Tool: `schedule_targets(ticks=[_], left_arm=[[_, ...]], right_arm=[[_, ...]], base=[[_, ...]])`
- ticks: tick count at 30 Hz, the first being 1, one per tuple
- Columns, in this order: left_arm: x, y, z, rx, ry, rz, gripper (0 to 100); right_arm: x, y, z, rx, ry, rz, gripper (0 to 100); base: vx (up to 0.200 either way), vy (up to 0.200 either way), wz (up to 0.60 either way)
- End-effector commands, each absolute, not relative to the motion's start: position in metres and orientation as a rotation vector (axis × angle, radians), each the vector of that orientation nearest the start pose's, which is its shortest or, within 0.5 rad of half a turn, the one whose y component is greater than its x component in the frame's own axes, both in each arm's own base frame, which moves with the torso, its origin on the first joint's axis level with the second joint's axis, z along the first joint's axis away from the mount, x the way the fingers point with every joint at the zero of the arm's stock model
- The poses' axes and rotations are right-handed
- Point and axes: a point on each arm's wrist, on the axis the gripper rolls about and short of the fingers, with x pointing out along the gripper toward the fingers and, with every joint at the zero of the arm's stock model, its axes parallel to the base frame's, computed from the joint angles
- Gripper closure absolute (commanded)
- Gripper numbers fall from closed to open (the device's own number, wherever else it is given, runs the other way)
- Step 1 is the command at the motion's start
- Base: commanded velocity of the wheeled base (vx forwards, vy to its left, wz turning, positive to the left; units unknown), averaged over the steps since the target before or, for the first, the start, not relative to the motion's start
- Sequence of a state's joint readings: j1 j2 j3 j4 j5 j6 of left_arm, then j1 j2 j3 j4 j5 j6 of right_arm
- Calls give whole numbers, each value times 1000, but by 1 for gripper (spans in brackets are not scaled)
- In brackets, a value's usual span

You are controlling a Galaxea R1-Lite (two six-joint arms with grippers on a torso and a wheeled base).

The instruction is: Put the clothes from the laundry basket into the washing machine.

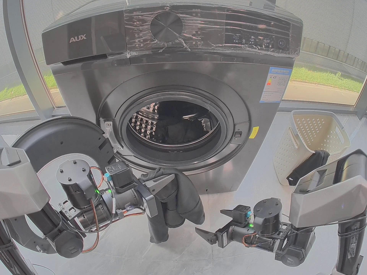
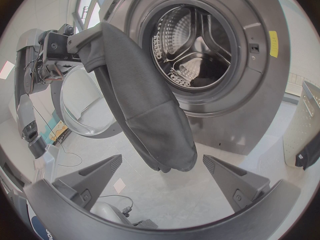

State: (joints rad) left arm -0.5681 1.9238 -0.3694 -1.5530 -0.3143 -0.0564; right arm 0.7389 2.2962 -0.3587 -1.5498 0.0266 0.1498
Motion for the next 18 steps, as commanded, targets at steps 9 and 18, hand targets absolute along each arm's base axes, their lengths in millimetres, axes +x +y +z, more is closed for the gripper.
schedule_targets(ticks=[9,18], left_arm=[[236,-159,112,-57,5,-867,100],[236,-160,113,-58,0,-870,100]], right_arm=[[249,240,-11,-10,307,781,0],[259,252,-23,-11,293,784,0]], base=[[0,0,0],[0,0,0]])
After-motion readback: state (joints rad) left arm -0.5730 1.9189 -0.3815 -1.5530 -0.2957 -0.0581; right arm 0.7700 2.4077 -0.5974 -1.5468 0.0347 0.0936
